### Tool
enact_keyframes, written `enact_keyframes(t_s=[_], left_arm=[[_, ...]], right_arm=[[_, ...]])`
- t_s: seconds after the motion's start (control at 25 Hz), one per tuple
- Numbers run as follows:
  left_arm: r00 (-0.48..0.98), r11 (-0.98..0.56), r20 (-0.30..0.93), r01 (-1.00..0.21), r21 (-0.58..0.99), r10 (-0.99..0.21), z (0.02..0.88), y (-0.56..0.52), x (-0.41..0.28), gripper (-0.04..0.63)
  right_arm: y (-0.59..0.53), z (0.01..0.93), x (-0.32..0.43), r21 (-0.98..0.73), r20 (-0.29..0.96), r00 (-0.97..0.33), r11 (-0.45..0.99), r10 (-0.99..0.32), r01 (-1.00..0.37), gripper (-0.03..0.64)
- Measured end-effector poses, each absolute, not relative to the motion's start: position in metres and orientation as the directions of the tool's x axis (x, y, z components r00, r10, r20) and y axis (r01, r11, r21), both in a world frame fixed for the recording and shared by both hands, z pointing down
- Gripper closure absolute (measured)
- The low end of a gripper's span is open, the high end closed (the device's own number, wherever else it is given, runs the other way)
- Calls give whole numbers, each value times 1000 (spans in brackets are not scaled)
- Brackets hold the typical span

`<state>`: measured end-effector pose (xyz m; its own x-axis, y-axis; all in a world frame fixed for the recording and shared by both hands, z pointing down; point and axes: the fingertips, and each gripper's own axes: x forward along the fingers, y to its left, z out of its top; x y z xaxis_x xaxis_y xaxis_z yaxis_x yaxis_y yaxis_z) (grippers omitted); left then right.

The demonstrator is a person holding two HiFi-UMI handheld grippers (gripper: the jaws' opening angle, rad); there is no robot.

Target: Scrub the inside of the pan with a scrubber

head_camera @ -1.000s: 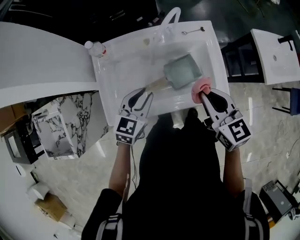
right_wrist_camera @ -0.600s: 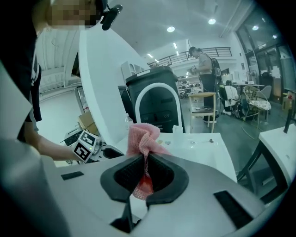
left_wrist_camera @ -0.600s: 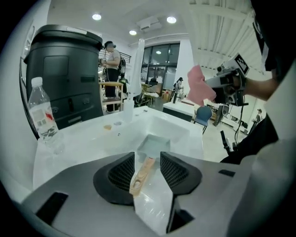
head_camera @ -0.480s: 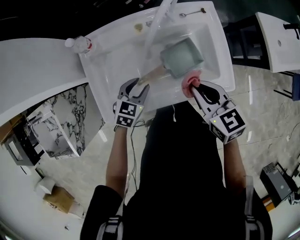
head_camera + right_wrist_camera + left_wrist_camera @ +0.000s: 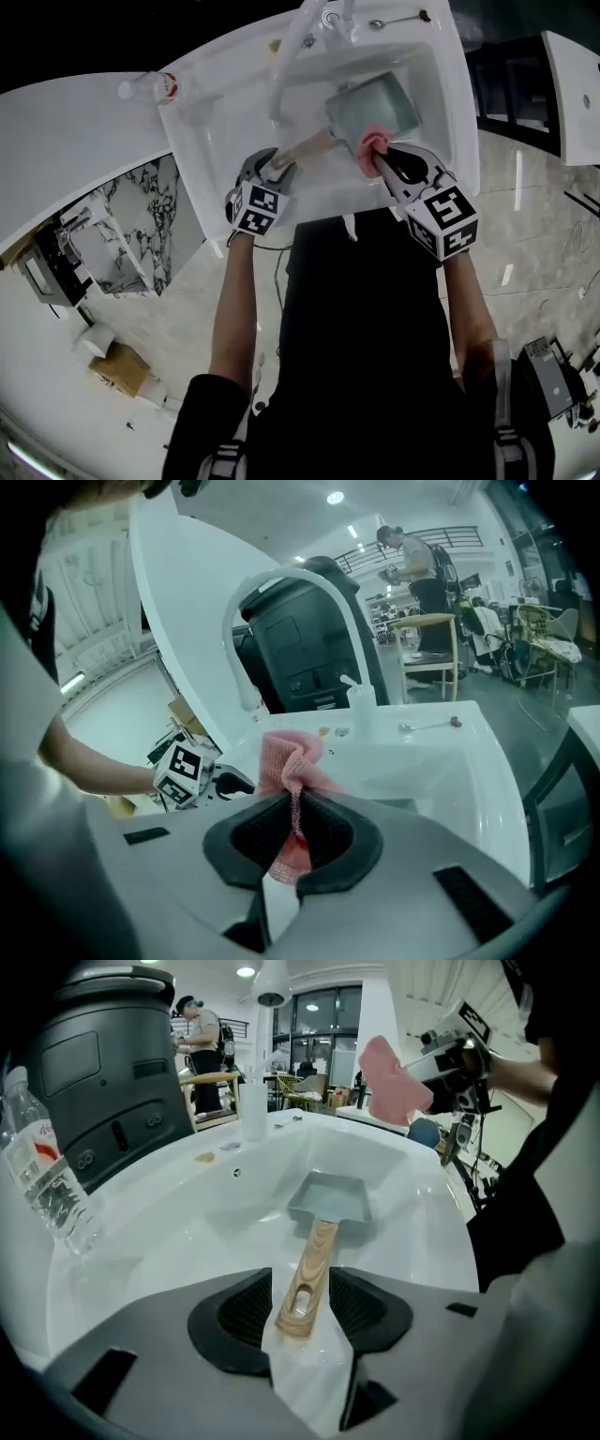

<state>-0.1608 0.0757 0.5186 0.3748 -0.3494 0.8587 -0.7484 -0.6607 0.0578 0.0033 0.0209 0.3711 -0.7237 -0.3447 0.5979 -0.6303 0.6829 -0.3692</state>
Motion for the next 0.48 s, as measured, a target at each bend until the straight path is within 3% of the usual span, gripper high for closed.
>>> enact_keyframes(t_s=[0.48], left_arm=[[277,-687,894,-725,-47,-353,535,77,-161,426]], right_arm=[[-4,452,9,-385,707,-685,715,-179,-584,575]])
